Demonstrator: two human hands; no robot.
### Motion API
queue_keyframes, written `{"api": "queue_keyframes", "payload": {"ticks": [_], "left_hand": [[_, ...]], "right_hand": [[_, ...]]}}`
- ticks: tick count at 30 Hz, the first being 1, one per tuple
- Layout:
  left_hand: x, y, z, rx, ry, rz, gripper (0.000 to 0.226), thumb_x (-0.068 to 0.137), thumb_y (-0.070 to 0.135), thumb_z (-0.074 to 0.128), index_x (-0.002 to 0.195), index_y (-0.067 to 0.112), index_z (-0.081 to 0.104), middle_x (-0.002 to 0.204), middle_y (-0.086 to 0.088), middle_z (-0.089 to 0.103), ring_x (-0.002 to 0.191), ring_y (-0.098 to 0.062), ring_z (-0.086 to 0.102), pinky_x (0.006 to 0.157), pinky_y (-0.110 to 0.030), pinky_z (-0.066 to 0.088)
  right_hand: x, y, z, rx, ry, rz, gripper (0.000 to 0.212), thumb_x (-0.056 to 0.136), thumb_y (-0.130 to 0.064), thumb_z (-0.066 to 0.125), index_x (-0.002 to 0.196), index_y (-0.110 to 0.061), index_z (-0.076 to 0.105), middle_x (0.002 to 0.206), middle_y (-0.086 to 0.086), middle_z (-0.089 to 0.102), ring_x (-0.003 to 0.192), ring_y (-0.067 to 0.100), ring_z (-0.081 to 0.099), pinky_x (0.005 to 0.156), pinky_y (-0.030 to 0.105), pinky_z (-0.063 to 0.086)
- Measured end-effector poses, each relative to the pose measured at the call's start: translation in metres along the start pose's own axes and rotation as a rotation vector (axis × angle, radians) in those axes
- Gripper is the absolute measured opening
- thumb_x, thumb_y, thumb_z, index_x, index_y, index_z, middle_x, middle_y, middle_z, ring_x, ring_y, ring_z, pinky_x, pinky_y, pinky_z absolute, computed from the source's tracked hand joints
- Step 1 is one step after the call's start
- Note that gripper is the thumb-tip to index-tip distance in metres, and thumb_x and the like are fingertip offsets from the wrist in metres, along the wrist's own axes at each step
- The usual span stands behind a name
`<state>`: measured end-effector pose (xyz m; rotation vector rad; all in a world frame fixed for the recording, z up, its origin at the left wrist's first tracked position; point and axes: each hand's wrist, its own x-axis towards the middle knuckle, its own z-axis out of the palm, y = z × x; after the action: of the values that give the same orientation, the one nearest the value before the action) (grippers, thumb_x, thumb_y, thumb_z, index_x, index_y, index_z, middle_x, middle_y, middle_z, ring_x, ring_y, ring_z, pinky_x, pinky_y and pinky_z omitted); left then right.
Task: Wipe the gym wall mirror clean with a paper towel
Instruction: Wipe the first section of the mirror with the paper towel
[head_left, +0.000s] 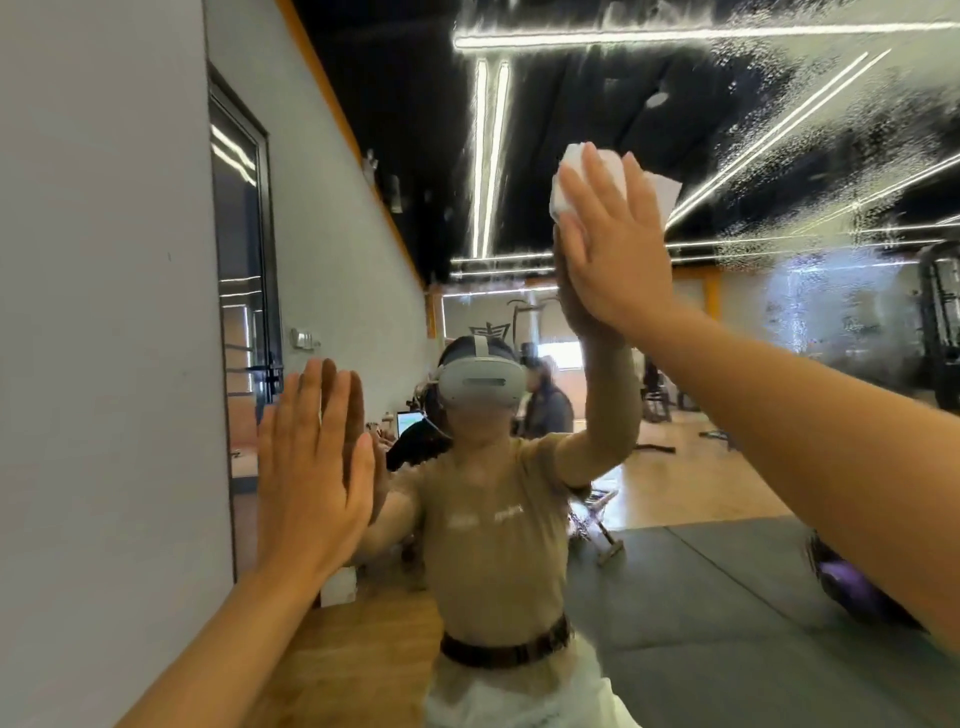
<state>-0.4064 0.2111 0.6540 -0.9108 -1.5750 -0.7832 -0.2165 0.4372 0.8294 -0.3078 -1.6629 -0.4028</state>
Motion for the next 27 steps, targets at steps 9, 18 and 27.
{"api": "queue_keyframes", "payload": {"ticks": [9, 18, 27], "left_hand": [[-0.007, -0.012, 0.009, 0.071, -0.007, 0.035, 0.065, 0.104, 0.037, 0.025, 0.161, 0.020, -0.001, 0.169, -0.006, -0.002, 0.155, -0.022, -0.003, 0.125, -0.042, -0.003], [-0.007, -0.016, 0.009, 0.118, -0.002, 0.067, 0.061, 0.107, 0.040, 0.022, 0.161, 0.019, 0.004, 0.168, -0.011, 0.003, 0.155, -0.021, -0.006, 0.125, -0.040, -0.004], [-0.007, -0.016, 0.004, 0.141, -0.025, 0.056, 0.059, 0.107, 0.039, 0.027, 0.159, 0.013, 0.019, 0.167, -0.012, 0.010, 0.154, -0.015, -0.009, 0.123, -0.033, -0.011]], "right_hand": [[-0.181, -0.046, 0.037, 0.046, -0.201, -0.802, 0.050, 0.105, -0.033, 0.040, 0.153, -0.020, 0.039, 0.163, 0.005, 0.029, 0.151, 0.036, 0.019, 0.122, 0.052, 0.020], [-0.048, -0.026, 0.016, 0.041, -0.128, -0.572, 0.052, 0.104, -0.033, 0.037, 0.154, -0.018, 0.036, 0.161, 0.009, 0.031, 0.149, 0.036, 0.020, 0.119, 0.047, 0.020], [-0.057, -0.080, 0.033, 0.094, -0.037, -0.301, 0.051, 0.107, -0.033, 0.027, 0.155, -0.016, 0.032, 0.162, 0.010, 0.029, 0.151, 0.037, 0.016, 0.123, 0.051, 0.012]]}}
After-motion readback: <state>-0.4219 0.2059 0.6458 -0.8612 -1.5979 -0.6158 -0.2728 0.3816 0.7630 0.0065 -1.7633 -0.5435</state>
